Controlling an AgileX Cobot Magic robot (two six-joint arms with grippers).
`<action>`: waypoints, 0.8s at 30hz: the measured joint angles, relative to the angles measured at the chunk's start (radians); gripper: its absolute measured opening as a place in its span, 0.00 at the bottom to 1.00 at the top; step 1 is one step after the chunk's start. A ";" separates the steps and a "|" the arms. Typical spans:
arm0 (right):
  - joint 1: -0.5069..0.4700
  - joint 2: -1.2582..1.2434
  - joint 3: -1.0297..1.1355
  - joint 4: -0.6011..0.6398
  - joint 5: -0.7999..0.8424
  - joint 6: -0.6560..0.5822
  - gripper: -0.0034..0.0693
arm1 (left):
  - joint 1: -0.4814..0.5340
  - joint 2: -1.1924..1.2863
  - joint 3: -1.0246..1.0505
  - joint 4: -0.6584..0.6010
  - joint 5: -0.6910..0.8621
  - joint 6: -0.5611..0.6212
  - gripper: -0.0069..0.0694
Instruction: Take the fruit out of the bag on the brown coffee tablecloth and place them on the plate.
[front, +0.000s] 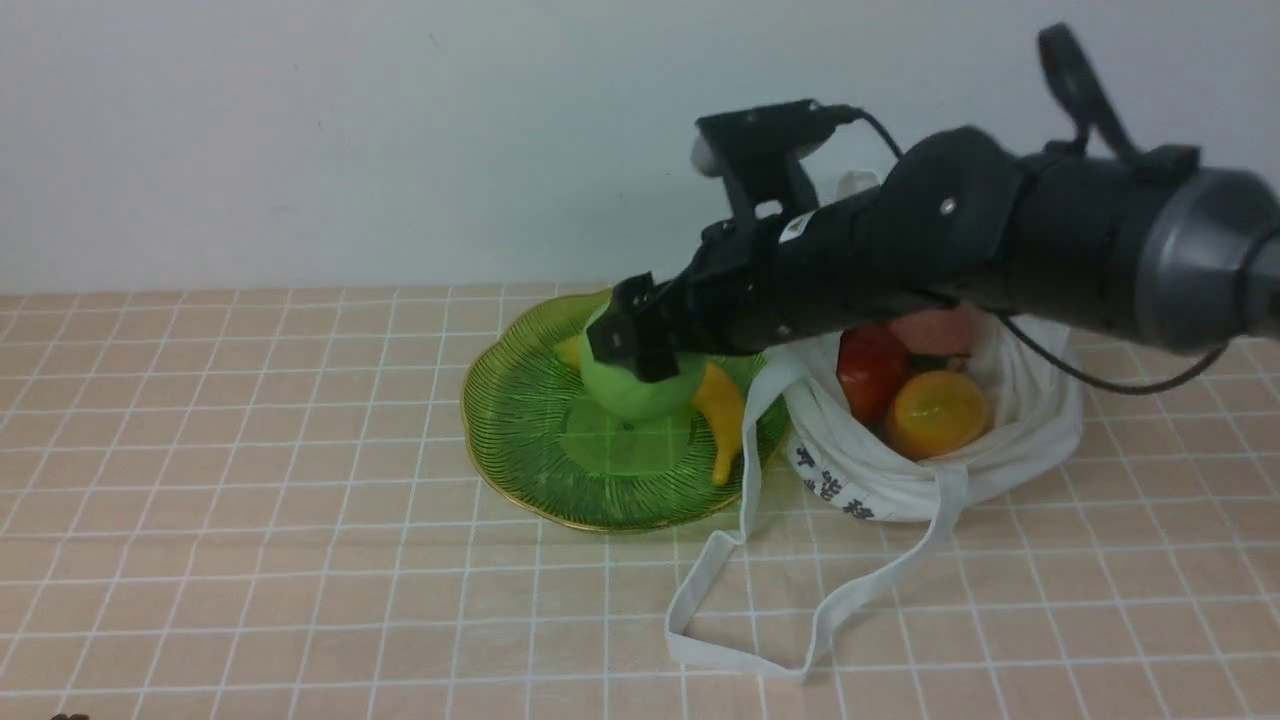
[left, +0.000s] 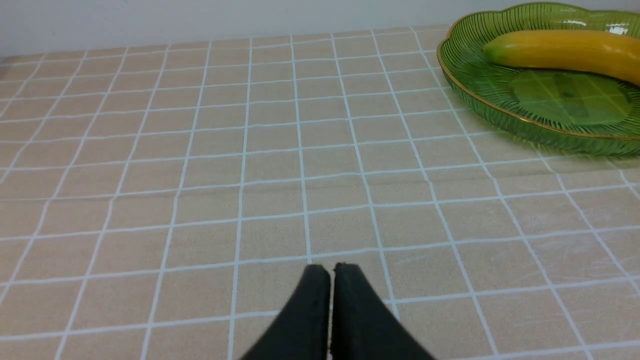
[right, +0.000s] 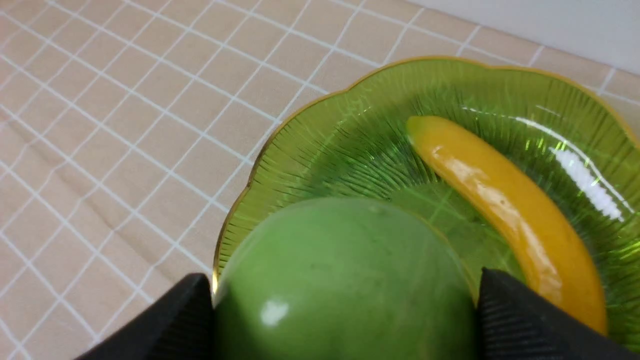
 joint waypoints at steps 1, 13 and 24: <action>0.008 0.023 0.000 0.002 -0.029 -0.011 0.89 | 0.000 0.000 0.000 0.000 0.000 0.000 0.08; 0.012 0.095 0.000 0.013 -0.159 -0.023 1.00 | 0.000 0.000 0.000 0.000 0.000 0.000 0.08; -0.014 0.046 -0.007 -0.022 -0.053 -0.025 0.99 | 0.000 0.000 0.000 0.000 0.000 0.000 0.08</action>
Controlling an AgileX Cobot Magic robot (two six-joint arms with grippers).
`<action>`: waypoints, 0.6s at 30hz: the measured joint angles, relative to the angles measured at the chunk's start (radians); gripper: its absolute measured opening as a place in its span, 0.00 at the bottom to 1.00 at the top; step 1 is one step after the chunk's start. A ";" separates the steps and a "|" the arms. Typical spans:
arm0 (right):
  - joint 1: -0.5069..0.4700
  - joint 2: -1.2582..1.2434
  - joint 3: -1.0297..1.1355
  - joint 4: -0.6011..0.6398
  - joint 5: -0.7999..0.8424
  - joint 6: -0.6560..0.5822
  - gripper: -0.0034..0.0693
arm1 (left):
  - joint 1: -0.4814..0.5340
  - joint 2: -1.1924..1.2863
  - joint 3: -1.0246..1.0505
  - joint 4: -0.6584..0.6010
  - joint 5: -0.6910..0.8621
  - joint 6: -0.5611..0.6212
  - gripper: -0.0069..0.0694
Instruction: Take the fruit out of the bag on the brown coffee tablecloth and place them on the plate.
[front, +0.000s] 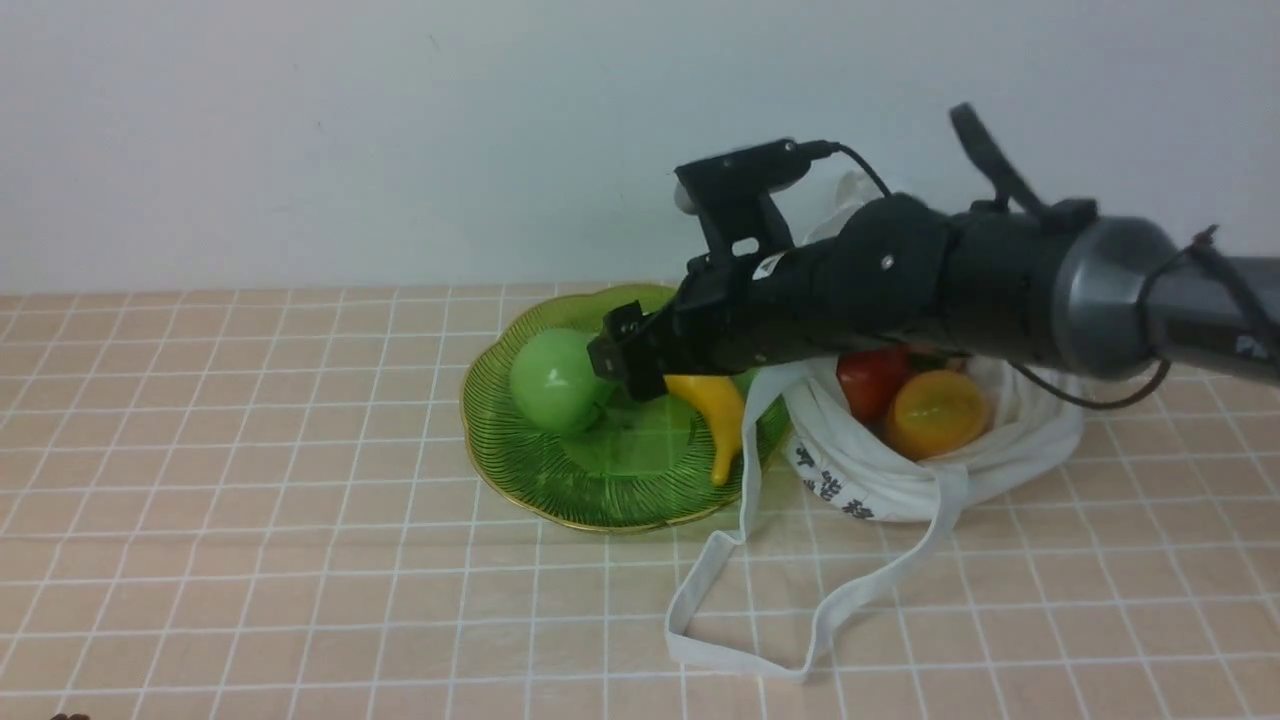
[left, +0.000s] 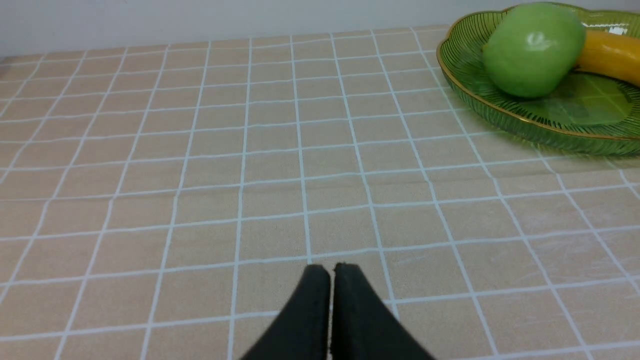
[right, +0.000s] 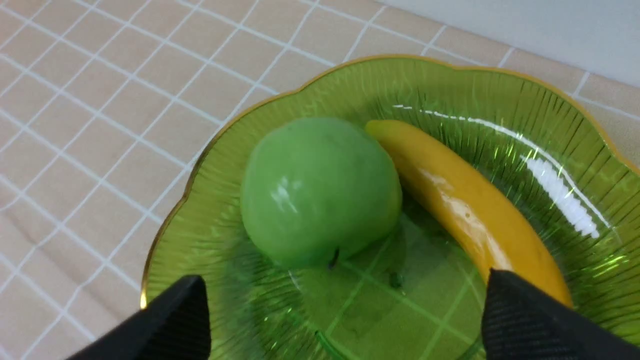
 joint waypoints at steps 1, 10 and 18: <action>-0.004 -0.009 -0.005 -0.006 0.017 0.001 0.98 | 0.000 0.000 0.000 0.000 0.000 0.000 0.08; -0.140 -0.320 -0.189 -0.148 0.572 0.116 0.44 | 0.000 0.000 0.000 0.000 0.000 0.000 0.08; -0.264 -0.660 -0.019 -0.204 0.777 0.179 0.04 | 0.000 0.000 0.000 0.000 0.000 0.000 0.08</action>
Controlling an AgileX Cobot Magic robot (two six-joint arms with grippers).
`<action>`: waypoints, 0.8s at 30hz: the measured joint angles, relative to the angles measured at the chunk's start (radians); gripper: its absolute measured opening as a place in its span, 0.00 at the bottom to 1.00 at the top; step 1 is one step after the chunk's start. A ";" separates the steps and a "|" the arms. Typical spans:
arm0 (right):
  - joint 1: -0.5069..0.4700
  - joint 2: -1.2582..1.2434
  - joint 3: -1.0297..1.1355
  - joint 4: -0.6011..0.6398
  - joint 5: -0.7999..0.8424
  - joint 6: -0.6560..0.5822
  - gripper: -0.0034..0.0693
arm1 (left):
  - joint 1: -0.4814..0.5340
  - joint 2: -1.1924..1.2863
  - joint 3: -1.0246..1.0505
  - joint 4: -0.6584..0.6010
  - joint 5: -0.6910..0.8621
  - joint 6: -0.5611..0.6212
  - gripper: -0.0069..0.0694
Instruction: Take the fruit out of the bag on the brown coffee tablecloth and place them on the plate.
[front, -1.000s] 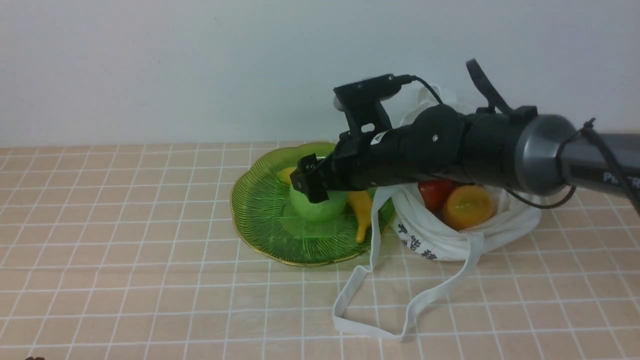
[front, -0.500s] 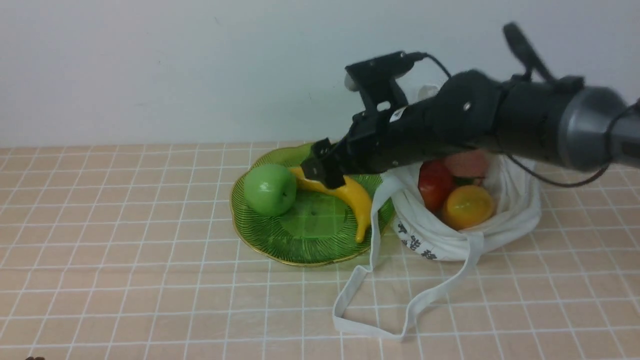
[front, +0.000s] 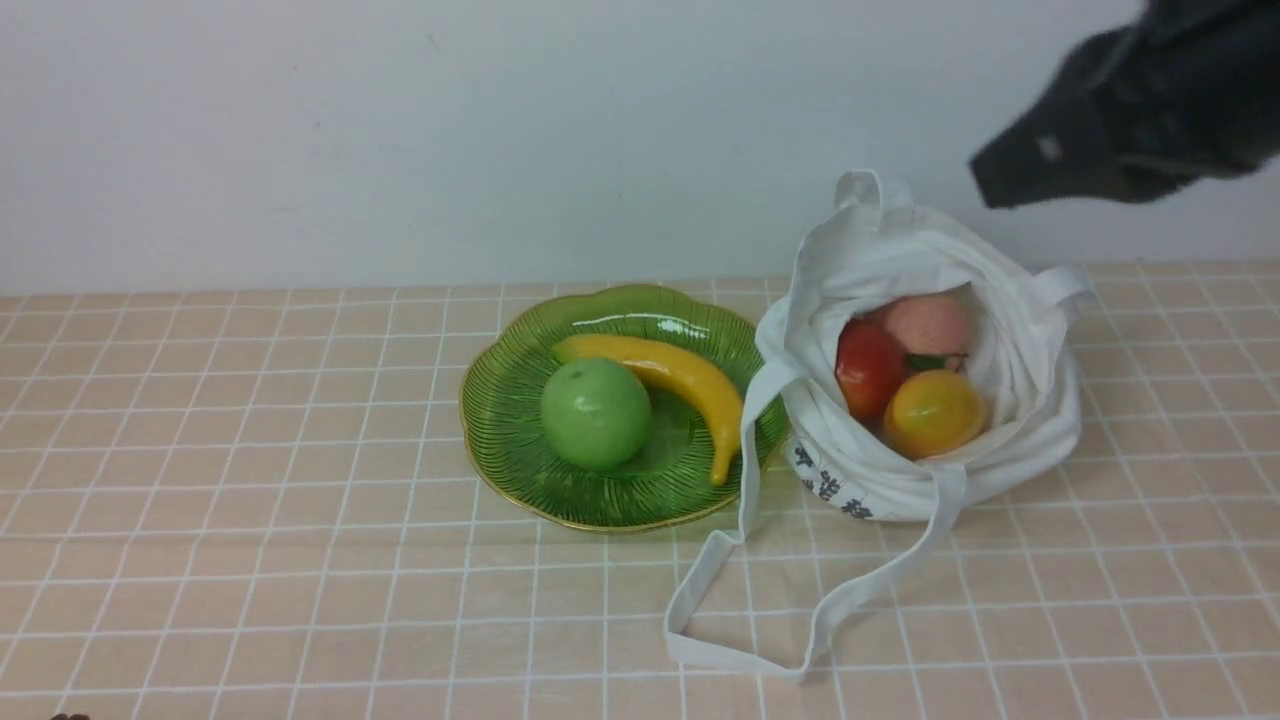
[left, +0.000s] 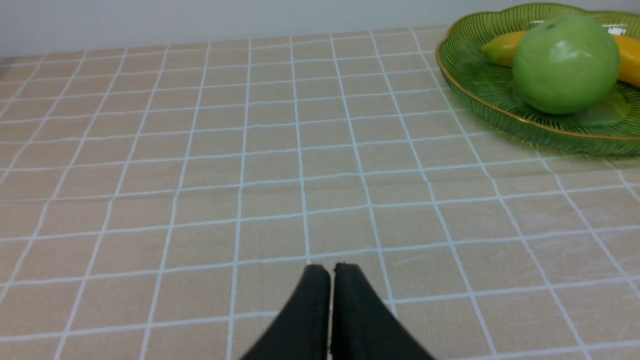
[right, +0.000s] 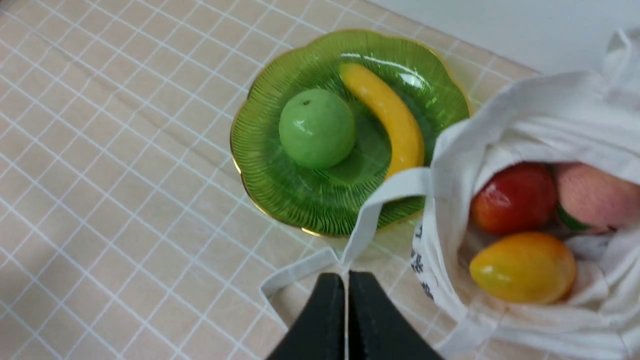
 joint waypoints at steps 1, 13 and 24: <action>-0.007 -0.053 0.042 -0.002 -0.007 0.000 0.03 | 0.000 0.000 0.000 0.000 0.000 0.000 0.08; -0.018 -0.649 0.750 -0.040 -0.398 -0.041 0.03 | 0.000 0.000 0.000 0.000 0.000 0.000 0.08; -0.018 -0.854 1.073 0.154 -0.853 -0.042 0.03 | 0.000 0.000 0.000 0.000 0.000 0.000 0.08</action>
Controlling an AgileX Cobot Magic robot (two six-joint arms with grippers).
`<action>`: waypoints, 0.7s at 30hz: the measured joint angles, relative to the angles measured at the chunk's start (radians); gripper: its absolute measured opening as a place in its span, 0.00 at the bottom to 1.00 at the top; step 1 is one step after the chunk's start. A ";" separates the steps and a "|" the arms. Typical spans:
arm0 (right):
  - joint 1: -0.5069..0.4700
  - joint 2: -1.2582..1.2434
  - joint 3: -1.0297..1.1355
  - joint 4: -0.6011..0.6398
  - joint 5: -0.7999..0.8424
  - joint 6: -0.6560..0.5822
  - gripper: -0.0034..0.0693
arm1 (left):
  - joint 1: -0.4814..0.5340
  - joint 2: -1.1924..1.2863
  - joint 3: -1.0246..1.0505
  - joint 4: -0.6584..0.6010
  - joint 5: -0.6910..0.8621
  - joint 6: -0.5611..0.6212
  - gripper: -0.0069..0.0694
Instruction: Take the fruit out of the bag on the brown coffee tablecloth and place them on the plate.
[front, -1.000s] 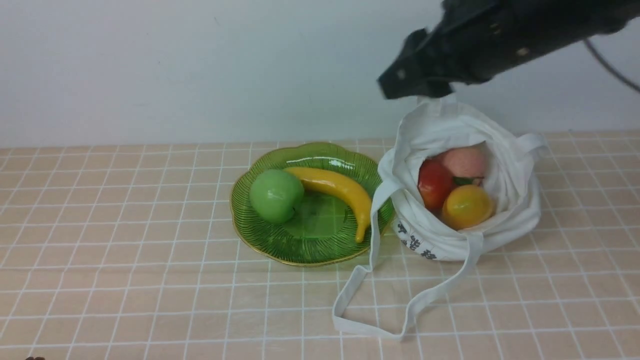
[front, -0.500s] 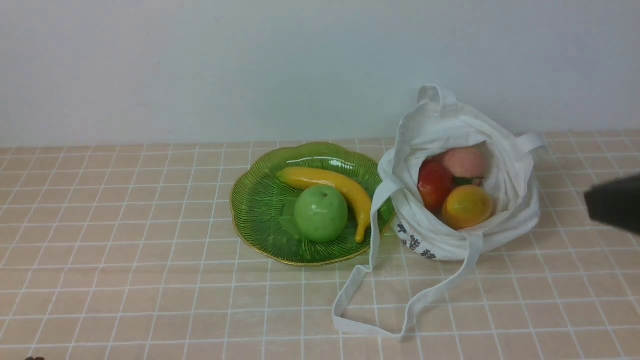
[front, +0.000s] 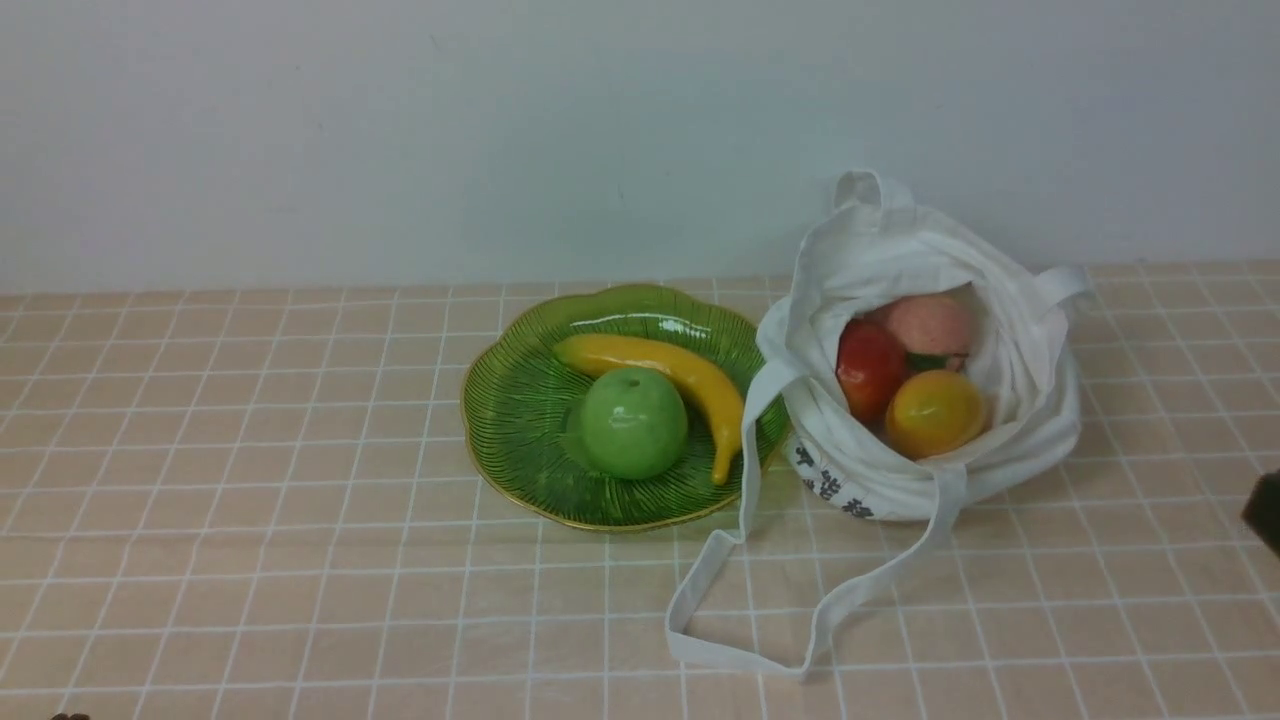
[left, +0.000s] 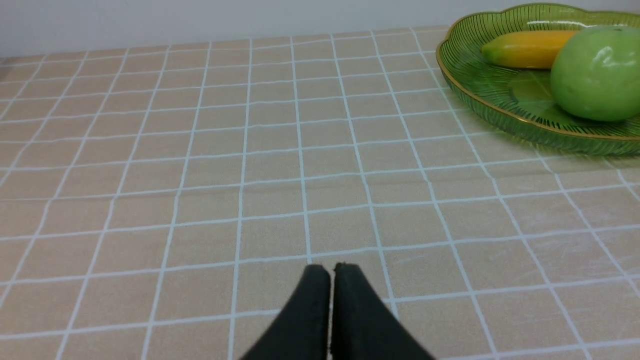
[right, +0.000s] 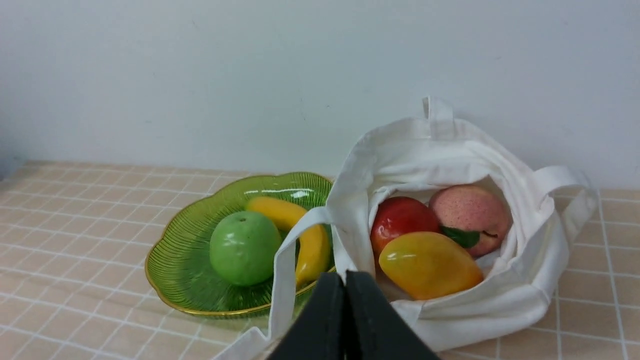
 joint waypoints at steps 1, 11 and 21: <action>0.000 0.000 0.000 0.006 0.000 0.000 0.03 | 0.000 0.000 0.000 0.000 0.000 0.000 0.08; 0.000 0.000 0.003 0.006 0.005 0.000 0.03 | 0.000 0.000 0.000 0.000 0.000 0.000 0.08; 0.000 0.000 0.004 0.006 -0.005 0.000 0.03 | 0.000 0.000 0.000 0.000 0.000 0.000 0.08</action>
